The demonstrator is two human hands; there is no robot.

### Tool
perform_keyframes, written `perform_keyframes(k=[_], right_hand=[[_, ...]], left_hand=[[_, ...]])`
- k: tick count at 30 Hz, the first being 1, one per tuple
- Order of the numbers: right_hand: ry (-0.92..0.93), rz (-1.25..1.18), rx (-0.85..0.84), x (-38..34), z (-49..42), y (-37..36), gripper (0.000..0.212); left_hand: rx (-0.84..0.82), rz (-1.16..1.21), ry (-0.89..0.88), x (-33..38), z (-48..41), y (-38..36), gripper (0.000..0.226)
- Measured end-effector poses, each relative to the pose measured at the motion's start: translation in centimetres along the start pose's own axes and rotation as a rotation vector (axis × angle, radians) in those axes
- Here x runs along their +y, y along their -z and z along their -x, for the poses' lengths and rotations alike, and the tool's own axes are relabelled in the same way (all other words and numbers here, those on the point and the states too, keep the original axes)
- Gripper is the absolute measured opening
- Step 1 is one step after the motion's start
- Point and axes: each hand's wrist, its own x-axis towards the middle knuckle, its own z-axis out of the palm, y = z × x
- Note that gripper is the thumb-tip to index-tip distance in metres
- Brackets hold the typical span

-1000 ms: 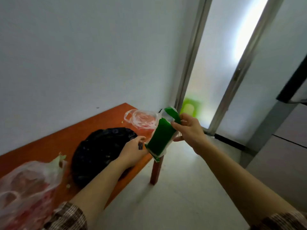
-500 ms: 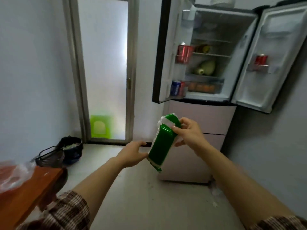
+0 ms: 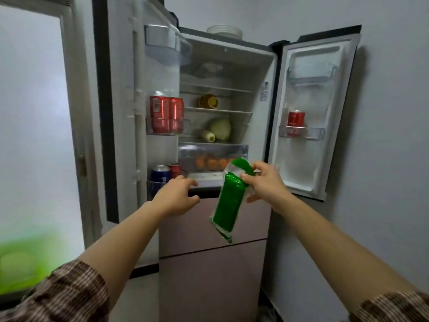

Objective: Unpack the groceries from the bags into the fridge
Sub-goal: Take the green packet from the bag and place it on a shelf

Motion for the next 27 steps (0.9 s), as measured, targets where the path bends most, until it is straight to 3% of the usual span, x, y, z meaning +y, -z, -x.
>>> perform_keyframes(k=[6, 10, 16, 20, 25, 27], right_hand=[[-0.066, -0.087, 0.073, 2.7, -14.3, 4.2, 0.012], [0.013, -0.118, 0.112, 2.6, -24.3, 7.3, 0.007], [0.149, -0.171, 0.132, 1.1, -39.0, 10.0, 0.023], [0.226, -0.261, 0.166, -1.0, -47.6, 11.2, 0.005], [0.279, -0.475, 0.209, -3.8, -56.1, 11.3, 0.006], [0.280, -0.600, 0.240, -4.4, -59.0, 11.1, 0.016]], left_hand=[[0.047, -0.093, -0.113, 1.2, -14.3, -2.2, 0.048], [0.164, -0.215, -0.156, 2.1, -24.3, -2.0, 0.043], [0.284, -0.280, -0.082, 3.4, -39.0, -0.8, 0.047], [0.348, -0.388, -0.035, 2.7, -46.9, 2.0, 0.050], [0.465, -0.459, 0.019, 1.4, -54.2, 5.3, 0.048], [0.483, -0.452, 0.018, 0.6, -57.1, 5.7, 0.052]])
